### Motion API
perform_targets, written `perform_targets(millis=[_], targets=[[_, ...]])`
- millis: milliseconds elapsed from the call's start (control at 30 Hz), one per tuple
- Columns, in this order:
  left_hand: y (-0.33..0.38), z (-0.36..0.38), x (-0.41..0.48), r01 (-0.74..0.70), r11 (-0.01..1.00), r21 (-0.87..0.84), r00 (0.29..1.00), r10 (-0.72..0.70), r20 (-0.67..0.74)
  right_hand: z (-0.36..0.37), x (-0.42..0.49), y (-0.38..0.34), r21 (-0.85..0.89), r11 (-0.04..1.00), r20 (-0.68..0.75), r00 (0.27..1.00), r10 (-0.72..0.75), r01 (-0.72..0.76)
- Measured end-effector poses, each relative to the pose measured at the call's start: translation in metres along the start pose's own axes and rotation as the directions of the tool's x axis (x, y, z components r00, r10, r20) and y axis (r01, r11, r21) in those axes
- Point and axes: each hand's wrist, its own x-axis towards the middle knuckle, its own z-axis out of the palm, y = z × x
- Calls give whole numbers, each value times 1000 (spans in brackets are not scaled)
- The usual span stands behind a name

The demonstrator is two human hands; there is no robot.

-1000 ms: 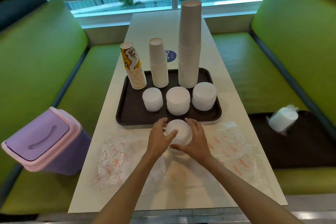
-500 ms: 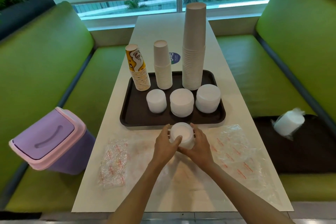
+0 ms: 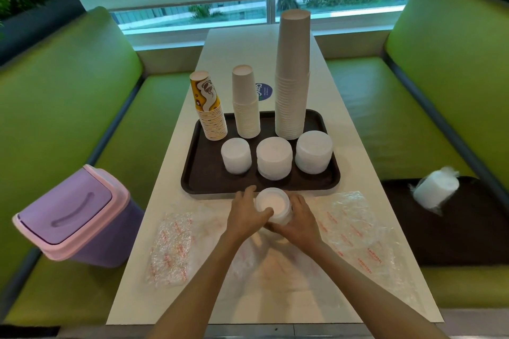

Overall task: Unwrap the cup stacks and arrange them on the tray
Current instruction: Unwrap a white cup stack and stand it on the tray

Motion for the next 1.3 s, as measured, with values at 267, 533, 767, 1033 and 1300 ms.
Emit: perform_targets(millis=[267,533,767,1033,1300], targets=[[14,-12,19,-226,963,146,972,213,100,1,1,0,-93,994,-39,997,-68,64],[22,-15,31,-239,939,246,956,184,229,1,-2,-1,-48,995,-24,996,-84,83],[26,-17,32,-237,945,227,953,181,242,-2,-3,-2,-54,996,-15,997,-73,72],[26,-17,33,-269,943,196,950,226,214,-2,-1,-3,-67,996,-1,998,-55,55],[25,-18,36,-295,930,219,932,229,282,2,0,-2,-53,998,10,1000,-28,28]])
